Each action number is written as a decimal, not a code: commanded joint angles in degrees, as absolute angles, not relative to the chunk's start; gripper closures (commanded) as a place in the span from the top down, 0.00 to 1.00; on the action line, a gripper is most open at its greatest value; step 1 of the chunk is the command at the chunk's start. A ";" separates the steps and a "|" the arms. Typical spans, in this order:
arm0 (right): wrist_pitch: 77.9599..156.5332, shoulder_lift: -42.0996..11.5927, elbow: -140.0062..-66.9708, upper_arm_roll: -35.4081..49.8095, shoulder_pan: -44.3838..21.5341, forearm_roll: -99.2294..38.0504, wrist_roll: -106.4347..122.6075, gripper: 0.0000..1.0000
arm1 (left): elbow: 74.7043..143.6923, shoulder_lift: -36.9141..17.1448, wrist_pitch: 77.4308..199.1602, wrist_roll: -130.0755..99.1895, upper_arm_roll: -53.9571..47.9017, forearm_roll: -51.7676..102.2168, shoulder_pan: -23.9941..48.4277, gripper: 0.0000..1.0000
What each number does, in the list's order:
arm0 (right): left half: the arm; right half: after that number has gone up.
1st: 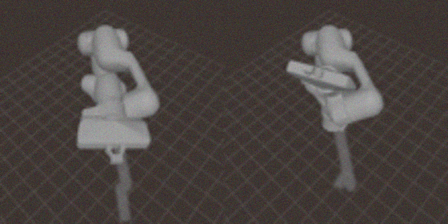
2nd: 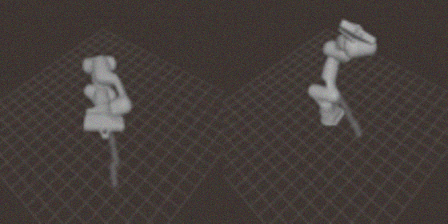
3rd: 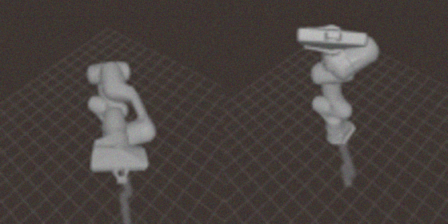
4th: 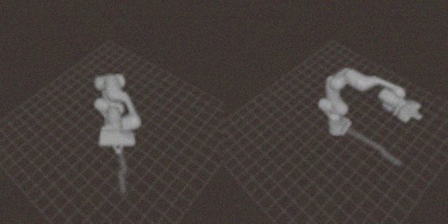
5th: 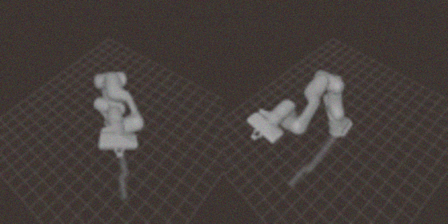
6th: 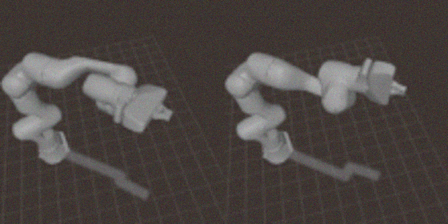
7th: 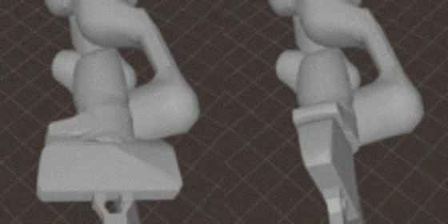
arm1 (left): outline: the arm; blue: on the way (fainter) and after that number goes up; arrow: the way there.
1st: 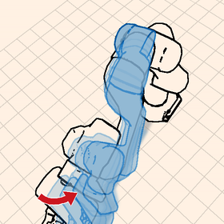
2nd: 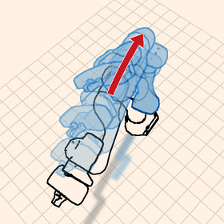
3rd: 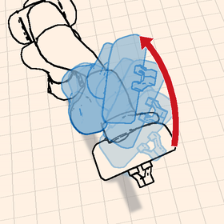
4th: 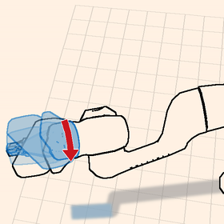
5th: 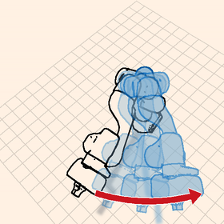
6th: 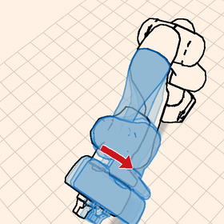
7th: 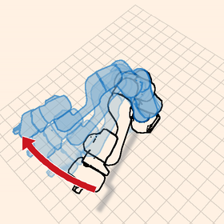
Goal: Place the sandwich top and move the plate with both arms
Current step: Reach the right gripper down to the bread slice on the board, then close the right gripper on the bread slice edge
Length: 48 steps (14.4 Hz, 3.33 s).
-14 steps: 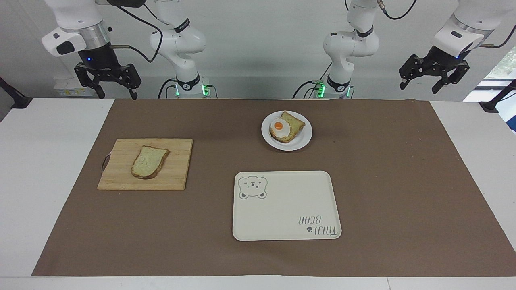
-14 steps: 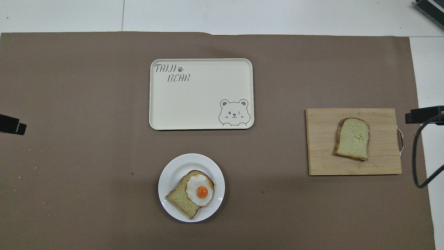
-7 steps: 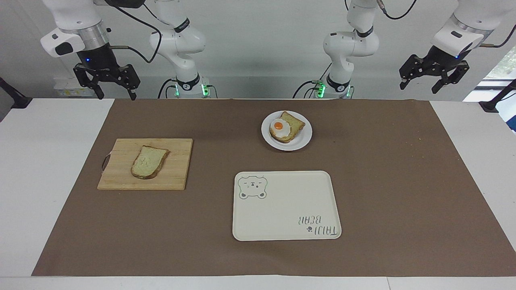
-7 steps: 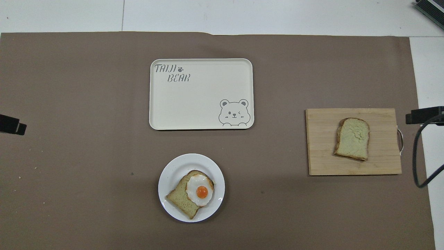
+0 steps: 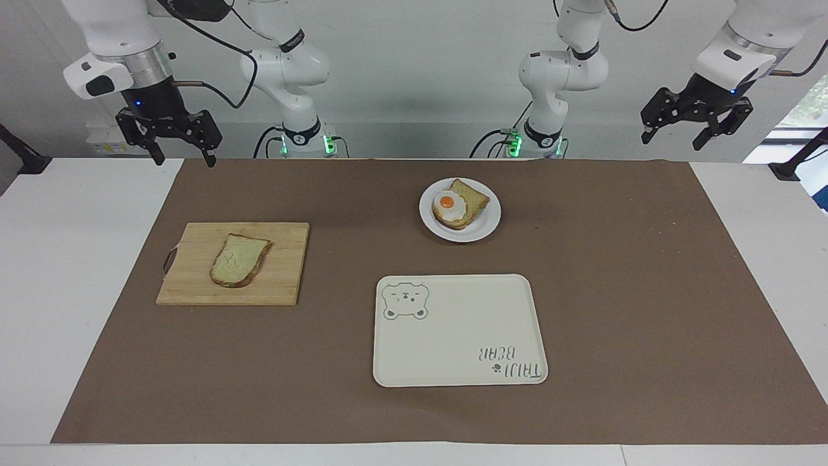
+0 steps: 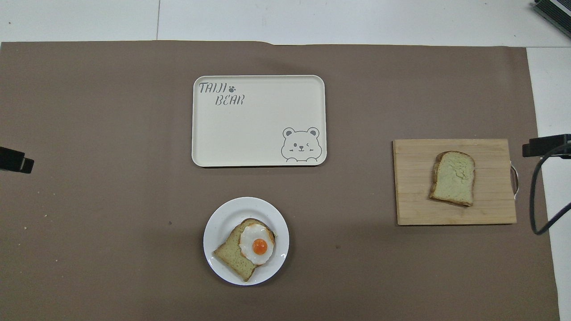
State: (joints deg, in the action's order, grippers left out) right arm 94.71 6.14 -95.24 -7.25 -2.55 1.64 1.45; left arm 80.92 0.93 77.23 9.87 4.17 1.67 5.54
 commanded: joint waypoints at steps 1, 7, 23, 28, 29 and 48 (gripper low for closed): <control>98.16 5.54 -96.76 -7.03 -1.67 1.41 3.86 1.00 | 82.53 2.37 77.34 10.46 4.04 1.23 5.36 1.00; 104.66 0.10 -99.13 -7.03 1.75 -2.36 9.30 1.00 | 82.53 2.37 77.26 10.46 4.13 1.23 5.36 1.00; 124.45 -11.34 -111.09 -7.03 6.59 -10.54 16.43 1.00 | 82.53 2.37 77.26 10.46 4.13 1.23 5.36 1.00; 128.06 -13.09 -114.60 -7.03 6.50 -10.90 19.67 1.00 | 82.53 2.37 77.26 10.46 4.04 1.23 5.36 1.00; 128.23 -13.62 -114.78 -7.03 6.68 -10.99 20.99 1.00 | 82.53 2.37 77.26 10.46 4.13 1.23 5.36 1.00; 130.17 -15.91 -117.07 -7.12 8.26 -18.28 26.19 0.00 | 82.53 2.37 77.26 10.46 4.13 1.23 5.36 1.00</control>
